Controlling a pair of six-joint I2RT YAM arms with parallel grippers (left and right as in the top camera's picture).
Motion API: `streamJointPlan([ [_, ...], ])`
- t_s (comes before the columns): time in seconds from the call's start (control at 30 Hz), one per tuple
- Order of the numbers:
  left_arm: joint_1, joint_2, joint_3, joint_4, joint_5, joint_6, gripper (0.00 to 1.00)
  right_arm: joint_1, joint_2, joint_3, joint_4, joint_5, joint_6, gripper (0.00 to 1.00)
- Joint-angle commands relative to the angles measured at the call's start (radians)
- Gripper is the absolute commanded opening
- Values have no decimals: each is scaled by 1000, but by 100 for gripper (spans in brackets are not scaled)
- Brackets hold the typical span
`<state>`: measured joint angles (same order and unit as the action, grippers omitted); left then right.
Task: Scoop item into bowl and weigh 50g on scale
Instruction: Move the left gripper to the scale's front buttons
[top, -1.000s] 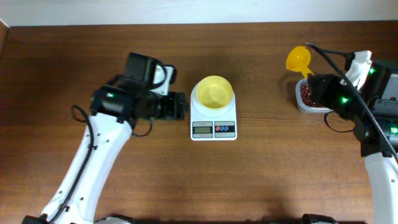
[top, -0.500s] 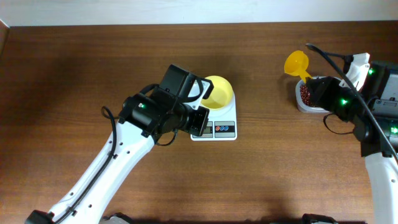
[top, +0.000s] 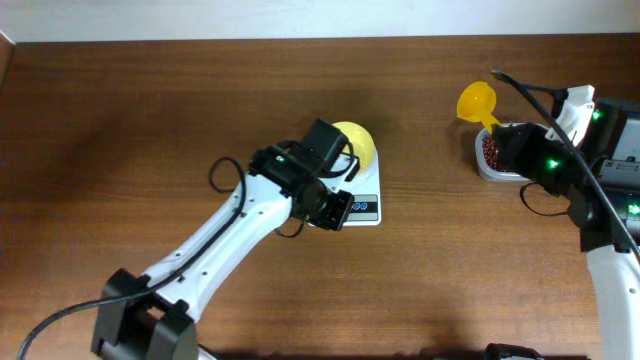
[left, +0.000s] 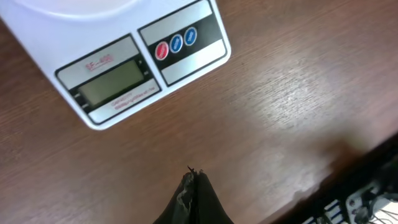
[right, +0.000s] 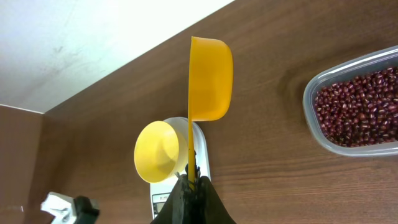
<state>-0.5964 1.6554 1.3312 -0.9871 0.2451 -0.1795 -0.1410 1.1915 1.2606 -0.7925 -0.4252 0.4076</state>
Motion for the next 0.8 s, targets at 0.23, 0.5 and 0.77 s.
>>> streamJointPlan([
  [0.23, 42, -100, 57, 98, -150, 2, 0, -5, 0, 21, -42, -9, -11, 4],
  [0.5, 101, -230, 64, 157, -291, 2, 0, -4, 0, 21, -41, -10, -7, 4],
  [0.77, 102, -230, 64, 161, -316, 2, 0, -5, 3, 21, -21, -9, 0, 4],
])
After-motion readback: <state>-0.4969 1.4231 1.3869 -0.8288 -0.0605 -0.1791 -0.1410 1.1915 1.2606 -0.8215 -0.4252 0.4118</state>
